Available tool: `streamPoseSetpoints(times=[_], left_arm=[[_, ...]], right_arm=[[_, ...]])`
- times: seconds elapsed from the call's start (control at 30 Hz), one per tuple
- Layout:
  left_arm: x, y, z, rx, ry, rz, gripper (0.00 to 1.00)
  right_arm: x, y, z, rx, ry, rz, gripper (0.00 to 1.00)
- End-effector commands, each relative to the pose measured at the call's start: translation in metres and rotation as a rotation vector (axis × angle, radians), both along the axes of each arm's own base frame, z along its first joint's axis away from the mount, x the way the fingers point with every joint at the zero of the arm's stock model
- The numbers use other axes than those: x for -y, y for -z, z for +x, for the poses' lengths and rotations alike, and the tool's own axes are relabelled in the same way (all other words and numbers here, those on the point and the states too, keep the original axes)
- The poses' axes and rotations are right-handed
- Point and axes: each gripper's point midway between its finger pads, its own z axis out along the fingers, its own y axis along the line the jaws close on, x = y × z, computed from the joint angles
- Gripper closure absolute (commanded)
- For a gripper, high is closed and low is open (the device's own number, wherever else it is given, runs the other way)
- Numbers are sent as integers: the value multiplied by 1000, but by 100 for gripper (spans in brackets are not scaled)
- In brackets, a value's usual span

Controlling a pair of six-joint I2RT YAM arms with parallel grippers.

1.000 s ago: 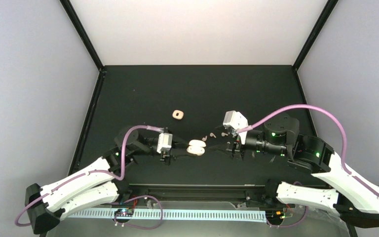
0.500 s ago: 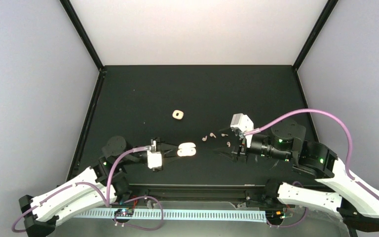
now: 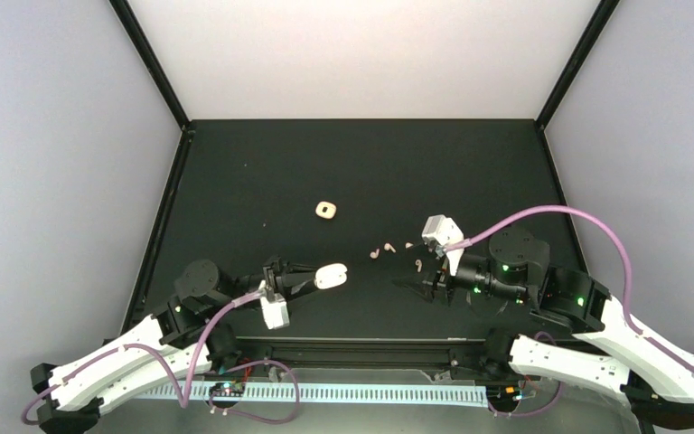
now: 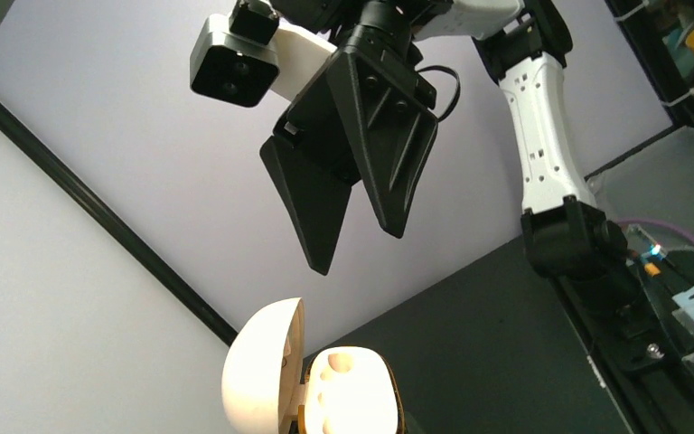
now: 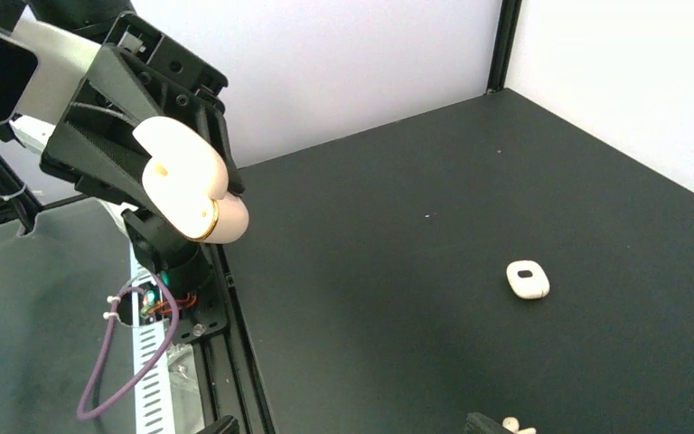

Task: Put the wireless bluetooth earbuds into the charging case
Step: Pick up the earbud from the center of the board.

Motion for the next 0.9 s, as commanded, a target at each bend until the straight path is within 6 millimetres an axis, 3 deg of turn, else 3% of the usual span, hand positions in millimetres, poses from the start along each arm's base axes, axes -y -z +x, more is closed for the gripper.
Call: streamPoseSetpoints(times=[0.0, 0.27, 0.63, 0.77, 0.87], left_arm=[[-2, 5, 0, 101, -37, 28, 98], [1, 14, 2, 194, -72, 79, 98], [-3, 17, 5, 141, -96, 47, 98], [-5, 21, 8, 89, -112, 18, 98], [-9, 26, 16, 7, -154, 9, 98]], right_arm=[[2, -3, 4, -3, 35, 27, 36], [2, 4, 7, -8, 52, 10, 36], [2, 2, 14, 4, 85, 25, 36], [3, -2, 25, 5, 152, 59, 36], [5, -5, 46, 1, 274, 62, 36]])
